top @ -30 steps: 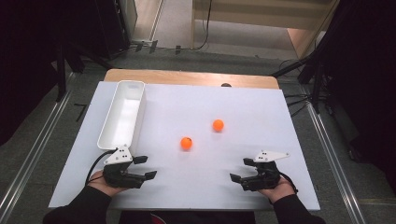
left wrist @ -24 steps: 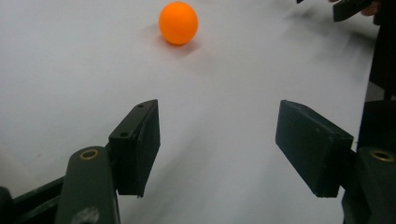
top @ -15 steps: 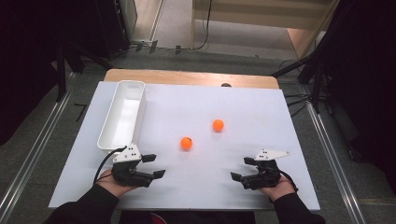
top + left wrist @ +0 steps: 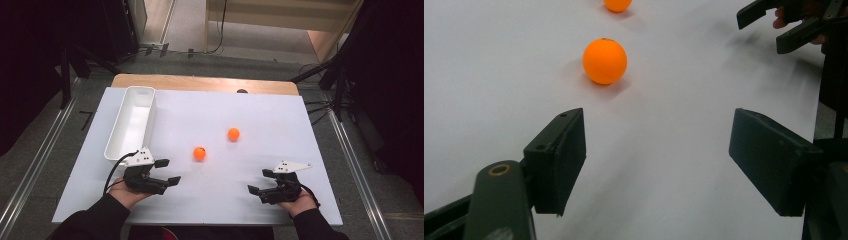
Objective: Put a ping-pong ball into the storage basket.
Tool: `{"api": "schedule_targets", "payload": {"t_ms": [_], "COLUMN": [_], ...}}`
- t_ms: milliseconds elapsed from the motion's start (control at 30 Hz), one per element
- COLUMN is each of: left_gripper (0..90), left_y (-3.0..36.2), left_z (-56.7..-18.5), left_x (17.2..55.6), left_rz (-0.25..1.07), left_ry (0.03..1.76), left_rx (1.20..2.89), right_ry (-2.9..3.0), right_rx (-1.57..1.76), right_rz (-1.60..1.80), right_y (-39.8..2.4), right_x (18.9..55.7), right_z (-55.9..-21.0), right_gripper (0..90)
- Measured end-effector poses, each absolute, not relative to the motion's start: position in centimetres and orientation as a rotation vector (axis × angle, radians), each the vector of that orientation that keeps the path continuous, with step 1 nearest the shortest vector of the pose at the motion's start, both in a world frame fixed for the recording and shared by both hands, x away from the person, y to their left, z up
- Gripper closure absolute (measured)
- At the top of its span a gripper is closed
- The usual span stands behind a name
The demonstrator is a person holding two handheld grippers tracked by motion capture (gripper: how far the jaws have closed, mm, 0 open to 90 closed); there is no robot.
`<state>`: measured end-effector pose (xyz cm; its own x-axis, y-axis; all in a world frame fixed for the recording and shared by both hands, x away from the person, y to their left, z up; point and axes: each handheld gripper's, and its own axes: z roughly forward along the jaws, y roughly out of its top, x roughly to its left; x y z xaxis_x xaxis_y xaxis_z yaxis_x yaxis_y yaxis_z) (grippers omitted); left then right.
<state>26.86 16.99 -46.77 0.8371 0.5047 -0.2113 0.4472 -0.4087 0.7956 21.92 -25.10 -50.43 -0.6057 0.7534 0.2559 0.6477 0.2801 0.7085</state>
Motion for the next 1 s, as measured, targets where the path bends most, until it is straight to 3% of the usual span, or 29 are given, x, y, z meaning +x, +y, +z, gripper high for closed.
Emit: {"api": "schedule_targets", "payload": {"t_ms": [333,500,1000], "left_gripper": [13.3,2.2,0.0], "left_y": [16.0,15.4,13.7], "left_z": [-46.0,-46.1,-45.2], "left_x": [27.2,27.3,28.4], "left_rz": [0.083,0.094,0.128], "left_ry": [0.709,0.709,0.698], "left_rx": [2.087,2.098,2.085], "right_ry": [2.42,2.425,2.411], "right_rx": [1.286,1.273,1.271], "right_rz": [1.224,1.224,1.236], "right_y": [-24.5,-24.4,-24.3], "right_x": [21.9,22.0,22.3], "right_z": [-50.2,-50.1,-49.9], "right_gripper": [11.8,11.8,11.8]}}
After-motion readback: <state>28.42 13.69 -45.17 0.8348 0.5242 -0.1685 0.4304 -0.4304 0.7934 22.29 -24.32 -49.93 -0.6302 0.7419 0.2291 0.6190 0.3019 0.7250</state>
